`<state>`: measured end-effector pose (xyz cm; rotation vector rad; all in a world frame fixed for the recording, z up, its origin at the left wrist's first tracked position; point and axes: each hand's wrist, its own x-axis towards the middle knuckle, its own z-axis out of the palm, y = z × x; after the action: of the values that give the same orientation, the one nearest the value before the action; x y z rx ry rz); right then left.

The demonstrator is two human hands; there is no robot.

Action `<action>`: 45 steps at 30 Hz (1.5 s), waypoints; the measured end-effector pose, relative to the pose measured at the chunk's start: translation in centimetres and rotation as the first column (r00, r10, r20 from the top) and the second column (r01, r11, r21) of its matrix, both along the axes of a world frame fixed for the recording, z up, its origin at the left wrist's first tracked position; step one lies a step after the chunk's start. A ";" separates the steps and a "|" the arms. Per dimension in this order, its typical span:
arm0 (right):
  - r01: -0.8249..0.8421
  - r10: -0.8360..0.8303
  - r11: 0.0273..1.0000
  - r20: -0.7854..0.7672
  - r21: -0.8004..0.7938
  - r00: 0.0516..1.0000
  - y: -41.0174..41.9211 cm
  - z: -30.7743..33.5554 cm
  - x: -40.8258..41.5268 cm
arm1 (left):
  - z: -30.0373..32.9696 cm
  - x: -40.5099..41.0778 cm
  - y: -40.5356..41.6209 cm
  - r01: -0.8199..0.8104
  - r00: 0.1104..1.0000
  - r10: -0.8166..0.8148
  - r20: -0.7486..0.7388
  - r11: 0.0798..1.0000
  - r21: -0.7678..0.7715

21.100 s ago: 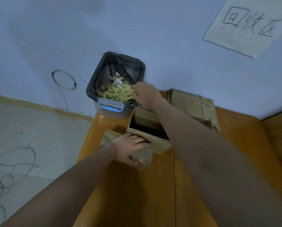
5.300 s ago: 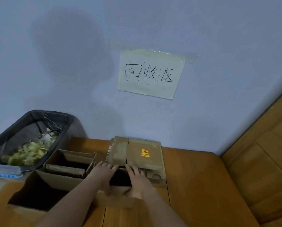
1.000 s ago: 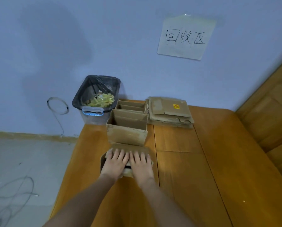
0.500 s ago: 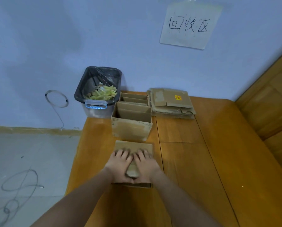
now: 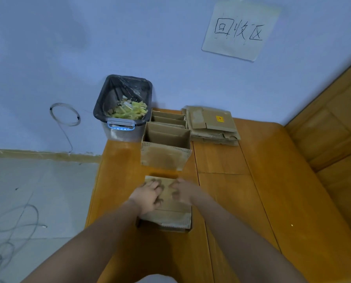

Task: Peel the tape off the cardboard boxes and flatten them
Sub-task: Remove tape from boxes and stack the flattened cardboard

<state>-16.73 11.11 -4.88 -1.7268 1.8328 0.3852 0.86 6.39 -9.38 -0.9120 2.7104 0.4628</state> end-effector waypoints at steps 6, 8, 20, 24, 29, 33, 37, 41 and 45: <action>-0.112 0.103 0.990 -0.101 -0.081 0.989 -2.5 -2.2 2.4 | -1.2 1.3 -0.3 -0.285 0.958 0.284 0.047 0.958 0.023; -0.126 0.121 0.990 -0.089 -0.063 0.989 -3.1 -2.9 2.9 | -1.6 1.5 -0.5 -0.342 0.940 0.339 0.046 0.935 0.091; -0.242 0.242 0.970 0.014 0.008 0.970 -4.8 -3.1 2.4 | -4.2 0.8 0.4 -0.410 0.770 0.602 -0.212 0.721 0.558; -0.257 0.258 0.965 0.003 -0.053 0.966 -4.3 -2.9 2.5 | -3.8 0.7 0.7 -0.399 0.732 0.633 -0.251 0.698 0.595; -0.232 0.232 0.958 -0.020 -0.169 0.973 -3.1 -2.4 2.8 | -2.8 0.9 1.0 -0.402 0.728 0.614 -0.306 0.744 0.534; -0.143 0.149 0.934 -0.007 -0.326 0.989 -2.0 -1.8 3.3 | -0.9 1.5 0.4 -0.368 0.778 0.522 -0.349 0.830 0.419; -0.036 0.065 0.887 0.048 -0.461 0.997 -1.2 -0.8 3.6 | 1.9 2.0 -0.6 -0.295 0.830 0.393 -0.396 0.911 0.288; 0.090 -0.013 0.828 0.142 -0.553 0.990 -0.4 0.2 3.8 | 4.8 2.5 -1.4 -0.178 0.879 0.210 -0.429 0.978 0.113; 0.210 -0.072 0.761 0.242 -0.613 0.968 0.5 1.2 4.2 | 7.1 2.5 -2.1 -0.066 0.944 0.031 -0.327 0.993 -0.096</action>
<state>-12.56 11.62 -3.68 -1.9287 2.0543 -0.5376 3.34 4.33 -2.29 -1.0106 3.0419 0.5255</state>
